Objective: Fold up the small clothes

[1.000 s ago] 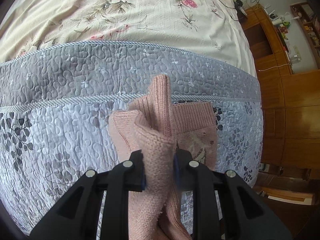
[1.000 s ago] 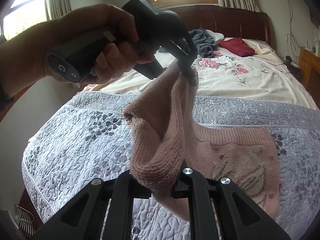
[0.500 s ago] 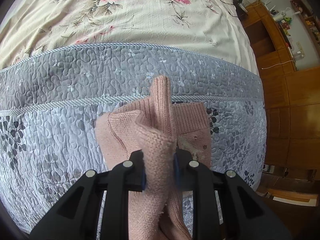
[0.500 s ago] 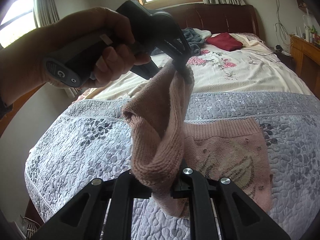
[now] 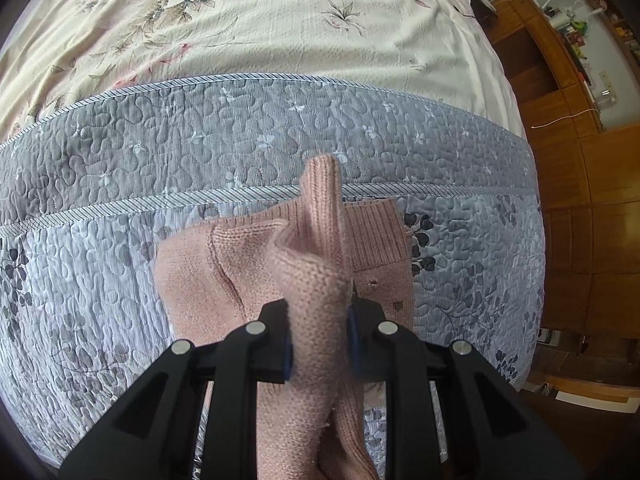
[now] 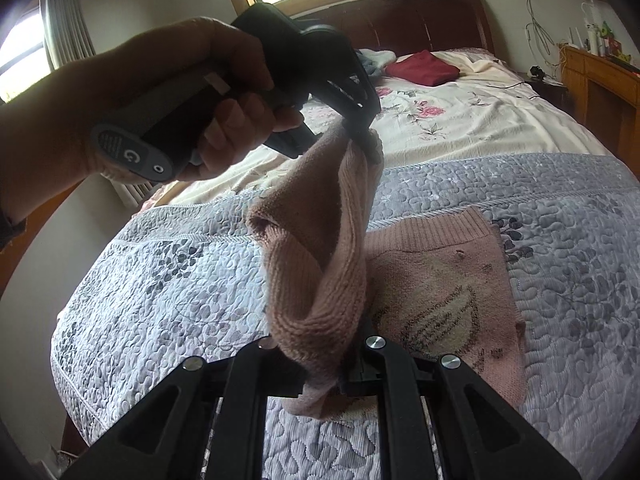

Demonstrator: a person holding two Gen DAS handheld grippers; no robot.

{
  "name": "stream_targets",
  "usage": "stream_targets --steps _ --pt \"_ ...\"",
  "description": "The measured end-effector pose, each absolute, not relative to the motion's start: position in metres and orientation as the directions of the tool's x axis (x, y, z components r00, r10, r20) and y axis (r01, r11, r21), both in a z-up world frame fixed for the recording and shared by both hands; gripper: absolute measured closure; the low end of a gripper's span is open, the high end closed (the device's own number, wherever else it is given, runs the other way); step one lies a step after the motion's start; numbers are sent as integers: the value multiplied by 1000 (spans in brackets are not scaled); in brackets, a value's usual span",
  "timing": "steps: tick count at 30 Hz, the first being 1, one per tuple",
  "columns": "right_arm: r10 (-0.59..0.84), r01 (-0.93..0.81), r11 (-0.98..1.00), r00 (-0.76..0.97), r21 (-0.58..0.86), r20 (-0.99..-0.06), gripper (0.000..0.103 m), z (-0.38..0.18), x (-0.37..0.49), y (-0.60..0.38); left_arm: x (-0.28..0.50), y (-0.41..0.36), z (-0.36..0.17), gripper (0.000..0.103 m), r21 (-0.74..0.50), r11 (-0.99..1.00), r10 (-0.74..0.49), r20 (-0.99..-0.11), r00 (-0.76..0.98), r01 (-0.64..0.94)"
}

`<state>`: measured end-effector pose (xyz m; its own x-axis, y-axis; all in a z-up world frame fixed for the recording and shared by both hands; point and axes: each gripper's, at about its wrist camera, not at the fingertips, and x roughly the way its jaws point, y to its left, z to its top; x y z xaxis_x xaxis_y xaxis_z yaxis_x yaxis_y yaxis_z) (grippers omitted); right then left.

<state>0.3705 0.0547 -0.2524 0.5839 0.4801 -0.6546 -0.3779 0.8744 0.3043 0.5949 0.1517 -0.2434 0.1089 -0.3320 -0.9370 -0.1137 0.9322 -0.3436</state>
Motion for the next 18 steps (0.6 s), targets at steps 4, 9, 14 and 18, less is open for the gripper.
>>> stream_targets --steps 4,9,14,18 --pt "482 -364 875 581 320 -656 92 -259 372 42 596 139 -250 84 -329 937 -317 -942 115 -119" --pt "504 -343 863 564 371 -654 92 -268 375 28 596 120 -259 84 -307 944 -292 -948 123 -123" --pt "510 -320 860 561 398 -651 92 -276 375 12 596 101 -269 84 -307 943 -292 -948 124 -127" --pt "520 -306 853 561 422 -644 92 -281 374 1 595 85 -273 84 -294 948 -278 -951 133 -123"
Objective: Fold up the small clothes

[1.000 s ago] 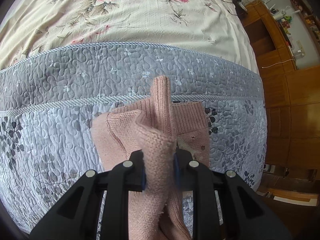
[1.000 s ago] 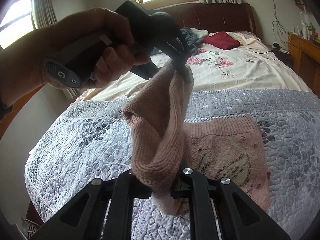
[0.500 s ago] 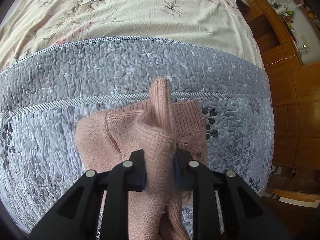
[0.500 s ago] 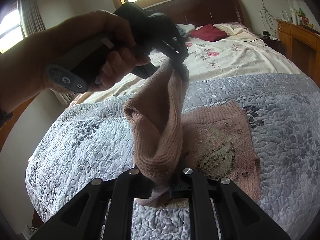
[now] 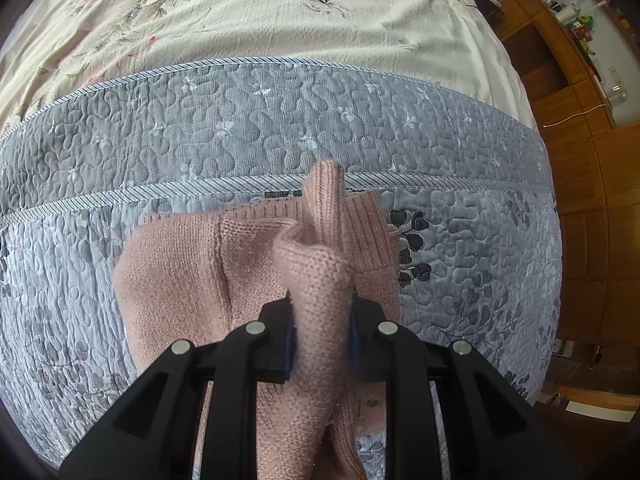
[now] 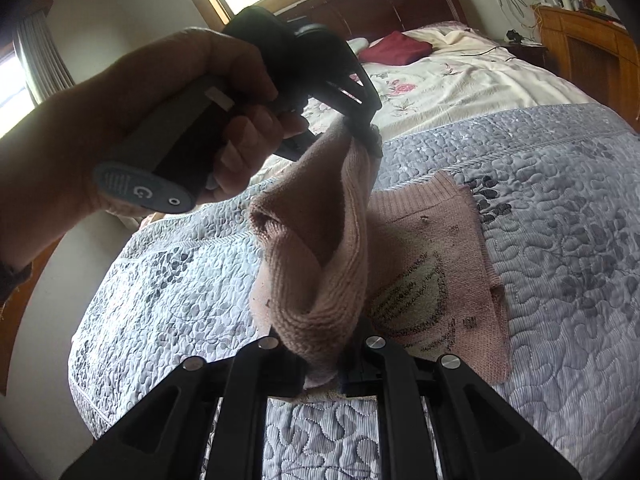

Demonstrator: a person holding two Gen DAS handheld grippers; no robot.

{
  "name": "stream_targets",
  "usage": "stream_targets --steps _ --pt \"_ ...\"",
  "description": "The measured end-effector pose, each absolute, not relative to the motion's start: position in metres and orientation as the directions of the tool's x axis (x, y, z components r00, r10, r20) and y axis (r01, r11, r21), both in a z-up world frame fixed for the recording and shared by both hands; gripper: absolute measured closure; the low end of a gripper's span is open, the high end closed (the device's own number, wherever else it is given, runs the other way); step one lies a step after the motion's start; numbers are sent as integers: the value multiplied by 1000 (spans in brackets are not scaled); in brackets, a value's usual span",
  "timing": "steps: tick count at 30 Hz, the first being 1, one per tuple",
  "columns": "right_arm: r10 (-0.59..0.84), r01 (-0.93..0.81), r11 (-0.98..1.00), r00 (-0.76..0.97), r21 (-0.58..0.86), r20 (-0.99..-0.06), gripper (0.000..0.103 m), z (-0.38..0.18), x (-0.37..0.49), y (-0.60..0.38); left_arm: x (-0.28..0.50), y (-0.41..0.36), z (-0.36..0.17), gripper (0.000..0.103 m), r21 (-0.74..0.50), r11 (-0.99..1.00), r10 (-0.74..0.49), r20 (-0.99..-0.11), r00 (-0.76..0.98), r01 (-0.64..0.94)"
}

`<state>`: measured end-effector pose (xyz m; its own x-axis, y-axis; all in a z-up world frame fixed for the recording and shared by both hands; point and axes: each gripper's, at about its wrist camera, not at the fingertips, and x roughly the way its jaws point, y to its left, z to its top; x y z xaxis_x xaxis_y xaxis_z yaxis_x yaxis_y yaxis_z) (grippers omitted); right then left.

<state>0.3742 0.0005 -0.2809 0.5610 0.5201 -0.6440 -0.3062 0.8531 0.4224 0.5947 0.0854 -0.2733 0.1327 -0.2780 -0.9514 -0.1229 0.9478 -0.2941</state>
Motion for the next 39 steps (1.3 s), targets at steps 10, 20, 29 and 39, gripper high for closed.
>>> stream_targets --steps 10,20,29,39 --pt "539 -269 838 552 476 -636 92 -297 374 -27 590 53 -285 84 -235 964 -211 -960 184 -124" --pt "582 -221 799 521 560 -625 92 -327 377 -53 582 23 -308 84 -172 977 -137 -959 246 -129" --pt "619 -180 760 494 625 -611 92 -356 383 -75 580 7 -330 84 -182 972 -133 -947 292 -147" --pt "669 -148 705 462 694 -582 92 -377 384 -88 574 -7 -336 81 -158 975 -92 -926 367 -155"
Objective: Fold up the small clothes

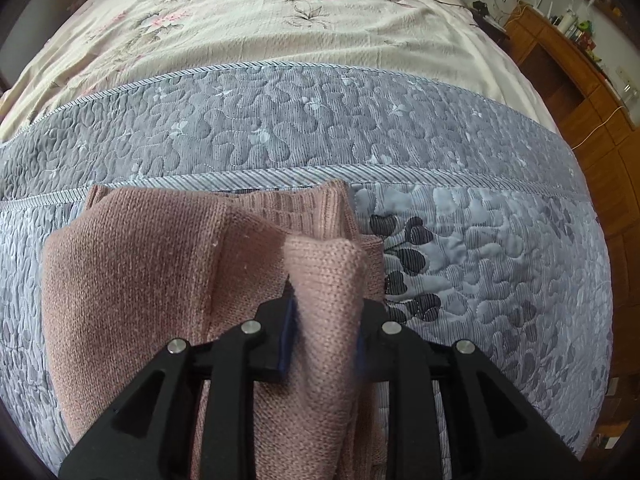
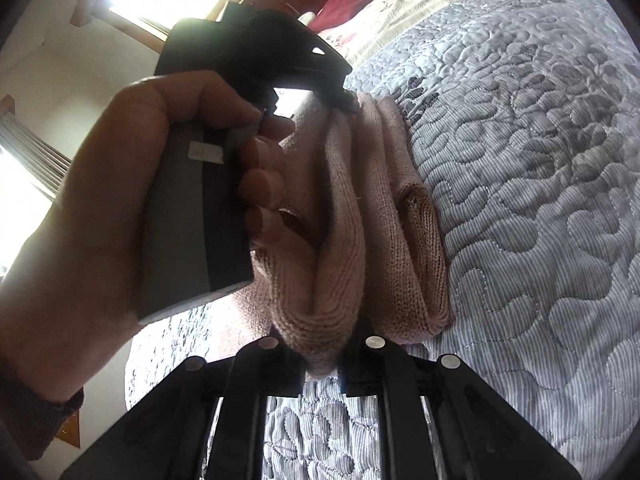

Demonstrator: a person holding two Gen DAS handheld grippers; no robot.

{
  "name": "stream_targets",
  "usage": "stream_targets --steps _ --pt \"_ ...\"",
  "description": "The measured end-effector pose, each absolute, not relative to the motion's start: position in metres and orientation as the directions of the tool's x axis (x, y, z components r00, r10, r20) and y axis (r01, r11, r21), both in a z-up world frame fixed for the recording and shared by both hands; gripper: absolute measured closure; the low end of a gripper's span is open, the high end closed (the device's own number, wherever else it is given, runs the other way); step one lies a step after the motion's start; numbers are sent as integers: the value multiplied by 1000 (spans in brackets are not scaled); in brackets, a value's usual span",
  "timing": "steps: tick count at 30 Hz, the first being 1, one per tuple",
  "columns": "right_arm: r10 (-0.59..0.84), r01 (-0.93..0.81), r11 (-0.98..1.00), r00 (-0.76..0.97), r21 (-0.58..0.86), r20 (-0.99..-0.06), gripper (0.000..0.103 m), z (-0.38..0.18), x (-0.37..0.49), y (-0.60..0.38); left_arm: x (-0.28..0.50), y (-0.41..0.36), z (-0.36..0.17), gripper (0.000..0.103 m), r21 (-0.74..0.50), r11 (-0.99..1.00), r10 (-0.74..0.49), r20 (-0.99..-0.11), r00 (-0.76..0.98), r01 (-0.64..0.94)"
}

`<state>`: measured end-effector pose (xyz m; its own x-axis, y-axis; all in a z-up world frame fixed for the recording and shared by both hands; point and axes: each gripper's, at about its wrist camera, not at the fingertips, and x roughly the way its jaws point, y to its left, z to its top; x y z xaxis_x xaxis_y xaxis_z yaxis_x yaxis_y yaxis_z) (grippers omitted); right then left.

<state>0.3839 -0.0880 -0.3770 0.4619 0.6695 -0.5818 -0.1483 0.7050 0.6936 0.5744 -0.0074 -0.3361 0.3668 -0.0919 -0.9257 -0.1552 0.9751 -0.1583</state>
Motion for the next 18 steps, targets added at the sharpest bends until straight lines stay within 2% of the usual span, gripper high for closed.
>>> stream_targets --steps 4,5,6,7,8,9,10,11,12,14,18 --pt "712 -135 660 429 739 -556 92 -384 386 -95 575 -8 -338 71 -213 967 -146 -914 379 -140" --pt "730 -131 638 416 758 -542 91 -385 388 -97 576 -4 -337 58 -268 954 -199 -903 380 -137" --pt "754 -123 608 399 784 -522 86 -386 390 -100 578 0 -335 49 -335 933 -265 -887 378 -133" --pt "775 -107 579 382 809 -504 83 -388 392 -103 578 5 -331 47 -394 910 -322 -866 382 -128" --pt "791 -95 555 366 826 -489 70 -388 394 -107 580 11 -325 46 -459 881 -386 -838 386 -116" --pt "807 -98 534 355 840 -472 51 -386 397 -110 581 17 -318 45 -525 845 -452 -803 389 -101" --pt "823 -108 513 345 852 -452 43 -382 399 -114 581 25 -308 44 -573 815 -497 -770 401 -89" --pt "840 -120 491 327 863 -432 27 -377 403 -117 581 31 -297 44 -601 796 -524 -744 414 -73" --pt "860 -130 466 296 875 -415 16 -374 408 -118 579 40 -285 43 -617 786 -540 -724 428 -51" --pt "894 -111 421 217 900 -392 8 -374 422 -119 573 53 -260 42 -620 784 -557 -700 446 6" --pt "925 -63 368 128 928 -358 7 -379 458 -116 542 81 -229 40 -567 816 -550 -701 454 111"
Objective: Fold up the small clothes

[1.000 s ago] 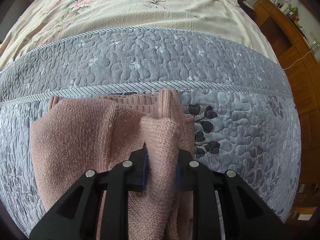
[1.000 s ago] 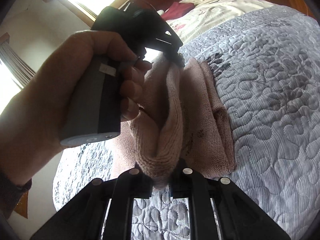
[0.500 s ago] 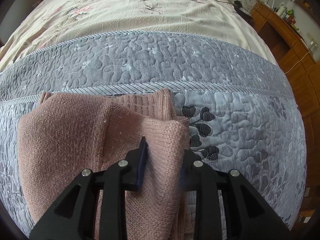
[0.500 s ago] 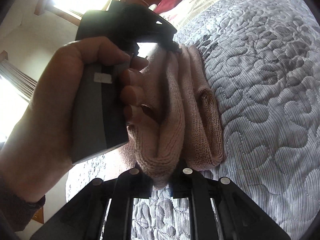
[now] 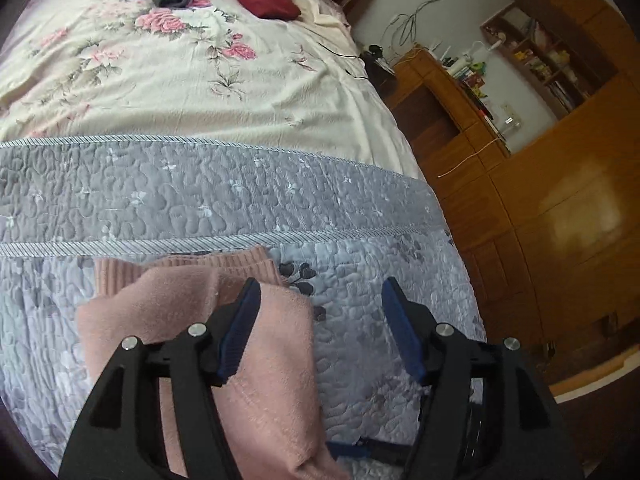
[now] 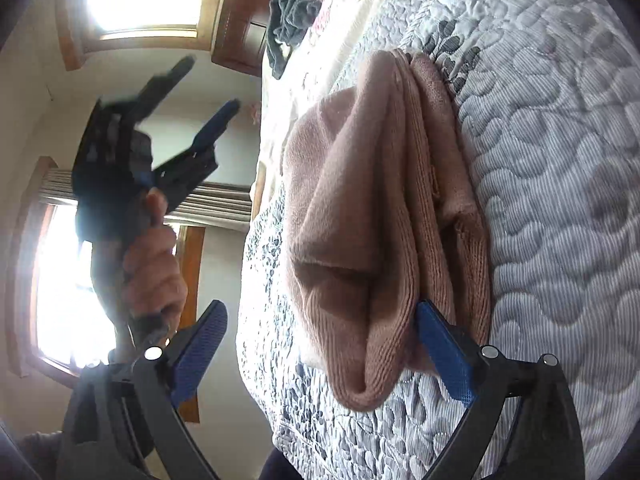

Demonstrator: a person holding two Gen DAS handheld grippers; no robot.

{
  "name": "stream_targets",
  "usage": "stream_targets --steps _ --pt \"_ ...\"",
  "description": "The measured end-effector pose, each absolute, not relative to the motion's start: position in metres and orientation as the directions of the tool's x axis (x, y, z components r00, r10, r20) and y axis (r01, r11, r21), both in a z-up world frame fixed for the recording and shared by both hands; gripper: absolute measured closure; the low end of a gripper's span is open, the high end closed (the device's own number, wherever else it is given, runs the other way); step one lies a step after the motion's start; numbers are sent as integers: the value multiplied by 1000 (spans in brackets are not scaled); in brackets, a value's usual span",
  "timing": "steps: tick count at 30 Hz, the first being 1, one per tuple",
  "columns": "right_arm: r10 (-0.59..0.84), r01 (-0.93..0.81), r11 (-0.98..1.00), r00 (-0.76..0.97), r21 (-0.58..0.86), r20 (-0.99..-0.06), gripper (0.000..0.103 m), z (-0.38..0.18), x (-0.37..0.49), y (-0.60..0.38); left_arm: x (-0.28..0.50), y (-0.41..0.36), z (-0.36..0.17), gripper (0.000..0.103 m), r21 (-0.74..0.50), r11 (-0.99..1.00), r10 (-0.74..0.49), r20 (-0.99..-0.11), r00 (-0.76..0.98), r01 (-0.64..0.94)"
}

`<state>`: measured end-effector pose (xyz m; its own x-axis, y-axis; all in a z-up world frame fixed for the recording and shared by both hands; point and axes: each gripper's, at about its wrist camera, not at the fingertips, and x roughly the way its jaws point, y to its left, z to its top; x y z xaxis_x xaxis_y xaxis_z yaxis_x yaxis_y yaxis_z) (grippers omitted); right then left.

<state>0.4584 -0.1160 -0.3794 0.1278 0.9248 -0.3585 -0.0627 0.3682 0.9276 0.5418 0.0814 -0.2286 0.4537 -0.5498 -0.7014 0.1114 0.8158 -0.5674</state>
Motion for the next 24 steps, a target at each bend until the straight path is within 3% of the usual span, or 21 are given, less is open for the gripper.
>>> stream_targets --steps 5,7,9,10,13,16,22,23,24 --pt "922 -47 383 76 922 -379 9 -381 497 -103 485 126 -244 40 -648 750 -638 -655 404 134" --pt "917 -58 399 44 915 -397 17 -381 505 -94 465 137 -260 41 -695 709 -679 -627 382 119" --pt "888 -109 459 41 882 -457 59 -378 510 -90 448 144 -277 41 -744 659 -721 -586 370 107" --pt "864 -108 503 48 858 -501 64 -382 514 -91 441 147 -288 41 -768 633 -740 -564 366 96" --pt "863 -86 505 73 859 -500 65 -381 516 -106 426 151 -319 43 -818 573 -782 -525 337 55" --pt "858 -98 504 173 858 -484 48 -353 518 -126 419 156 -334 43 -864 501 -821 -460 339 43" --pt "829 -102 557 121 824 -545 47 -355 550 -94 412 149 -351 43 -898 439 -854 -409 322 25" --pt "801 -107 599 94 794 -592 53 -359 548 -84 411 146 -352 44 -900 435 -859 -406 312 27" --pt "778 -133 628 86 767 -623 72 -361 549 -73 410 143 -354 46 -902 432 -863 -403 304 31"
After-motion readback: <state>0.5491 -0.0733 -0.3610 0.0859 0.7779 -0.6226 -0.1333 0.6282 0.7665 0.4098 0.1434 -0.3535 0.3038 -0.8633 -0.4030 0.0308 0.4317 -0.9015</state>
